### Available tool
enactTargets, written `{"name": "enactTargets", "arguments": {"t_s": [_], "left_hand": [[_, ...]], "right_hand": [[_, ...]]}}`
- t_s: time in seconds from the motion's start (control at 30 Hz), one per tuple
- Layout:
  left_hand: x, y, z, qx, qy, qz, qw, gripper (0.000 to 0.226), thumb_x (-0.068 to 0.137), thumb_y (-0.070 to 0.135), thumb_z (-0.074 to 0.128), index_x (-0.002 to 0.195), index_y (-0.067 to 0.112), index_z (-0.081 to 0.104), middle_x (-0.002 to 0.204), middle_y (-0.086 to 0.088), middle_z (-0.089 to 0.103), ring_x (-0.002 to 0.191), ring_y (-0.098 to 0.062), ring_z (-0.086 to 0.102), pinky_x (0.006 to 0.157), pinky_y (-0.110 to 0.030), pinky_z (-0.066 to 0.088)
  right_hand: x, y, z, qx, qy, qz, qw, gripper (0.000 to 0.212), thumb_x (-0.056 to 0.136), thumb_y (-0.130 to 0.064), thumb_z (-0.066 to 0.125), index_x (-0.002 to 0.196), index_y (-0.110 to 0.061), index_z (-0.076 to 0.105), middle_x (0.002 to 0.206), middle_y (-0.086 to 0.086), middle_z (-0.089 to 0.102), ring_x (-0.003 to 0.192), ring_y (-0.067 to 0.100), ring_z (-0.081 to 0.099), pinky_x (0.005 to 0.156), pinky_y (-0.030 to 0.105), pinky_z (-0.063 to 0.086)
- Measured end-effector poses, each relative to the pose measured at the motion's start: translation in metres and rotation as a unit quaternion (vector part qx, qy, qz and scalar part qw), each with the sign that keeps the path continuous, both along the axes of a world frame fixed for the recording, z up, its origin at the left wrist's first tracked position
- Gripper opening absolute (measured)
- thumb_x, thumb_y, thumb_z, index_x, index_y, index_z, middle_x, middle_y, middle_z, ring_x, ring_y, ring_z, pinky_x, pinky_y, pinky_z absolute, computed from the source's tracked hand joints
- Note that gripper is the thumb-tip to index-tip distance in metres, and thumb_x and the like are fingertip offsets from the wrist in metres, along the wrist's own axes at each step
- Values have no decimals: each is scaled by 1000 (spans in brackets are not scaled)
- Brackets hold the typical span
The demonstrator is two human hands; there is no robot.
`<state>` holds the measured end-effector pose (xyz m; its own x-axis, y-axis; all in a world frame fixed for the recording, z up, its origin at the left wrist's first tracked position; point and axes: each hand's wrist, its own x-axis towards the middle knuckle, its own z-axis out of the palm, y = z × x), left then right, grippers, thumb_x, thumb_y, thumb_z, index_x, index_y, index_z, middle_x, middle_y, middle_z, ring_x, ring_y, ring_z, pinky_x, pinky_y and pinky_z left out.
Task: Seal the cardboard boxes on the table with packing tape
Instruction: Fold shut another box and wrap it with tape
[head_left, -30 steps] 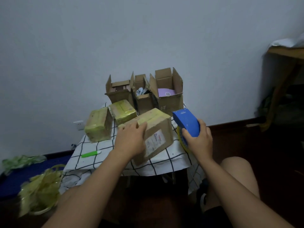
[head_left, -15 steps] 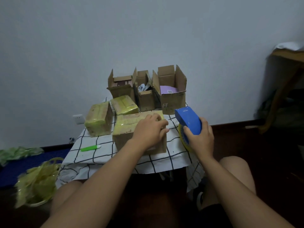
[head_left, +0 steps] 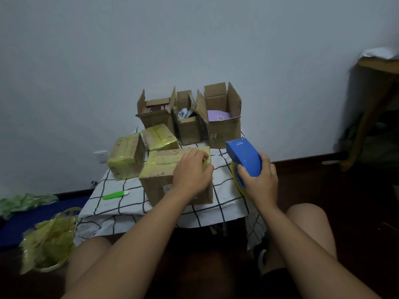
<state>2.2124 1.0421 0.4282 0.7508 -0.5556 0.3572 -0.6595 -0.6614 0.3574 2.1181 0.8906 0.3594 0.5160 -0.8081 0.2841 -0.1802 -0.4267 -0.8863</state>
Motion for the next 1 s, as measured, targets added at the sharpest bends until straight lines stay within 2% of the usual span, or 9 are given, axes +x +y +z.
{"name": "enactTargets", "arguments": {"t_s": [0.3,0.43,0.5,0.57,0.7,0.77,0.83,0.93,1.0], "left_hand": [[2,9,-7,13,-22,-35,999,32,100,29,45,127,18,59,103,4,50,106,-16,47,76,-29,38],[1,10,-7,30,-20,-47,998,36,102,28,41,133,17,55,109,1,51,110,-19,46,79,-30,38],[-1,12,-6,29,-21,-51,998,39,102,34,41,137,18,51,118,-1,53,115,-20,47,84,-31,40],[0,22,-6,36,-9,-65,997,51,99,47,45,142,19,45,134,1,52,125,-19,44,98,-34,40],[12,59,-7,85,-67,-60,992,72,86,65,56,147,30,40,156,3,34,144,-20,27,118,-42,19],[21,73,-9,140,-66,-45,987,75,85,67,55,150,36,33,161,1,23,148,-21,17,120,-43,10],[28,80,-12,184,-79,-48,978,70,90,62,52,152,38,28,161,0,23,148,-22,20,119,-41,13],[29,80,-12,178,-109,-61,976,61,96,52,50,151,35,31,157,-3,34,142,-24,32,114,-37,23],[29,79,-12,187,-110,-49,975,64,95,57,47,152,36,26,158,-1,30,144,-23,28,116,-38,20]], "right_hand": [[0,1,-1,-2,-3,3,1000,65,85,-44,72,140,-29,42,112,-2,43,93,17,49,74,31,40],[1,0,-1,-4,-2,2,1000,65,85,-44,72,141,-28,42,112,-1,42,93,18,48,75,32,42],[1,1,0,-5,-1,2,1000,65,85,-44,72,140,-28,42,112,-2,42,93,18,48,75,32,41],[0,1,1,-3,-2,3,1000,64,85,-44,71,140,-28,42,112,-2,42,93,17,48,75,31,41],[-1,1,2,-3,3,5,1000,63,86,-43,71,141,-28,42,113,-1,43,92,18,48,75,31,40],[-1,2,3,1,5,4,1000,64,86,-42,71,141,-27,43,112,-1,42,93,18,47,76,31,40],[1,3,5,-1,9,4,1000,64,86,-42,71,141,-26,43,113,-2,41,95,17,46,78,32,40],[4,4,9,1,18,1,1000,63,86,-42,71,140,-26,44,116,0,44,97,17,45,80,34,40],[6,3,12,4,31,4,999,63,86,-43,70,140,-26,44,120,3,47,98,17,45,80,34,40]]}}
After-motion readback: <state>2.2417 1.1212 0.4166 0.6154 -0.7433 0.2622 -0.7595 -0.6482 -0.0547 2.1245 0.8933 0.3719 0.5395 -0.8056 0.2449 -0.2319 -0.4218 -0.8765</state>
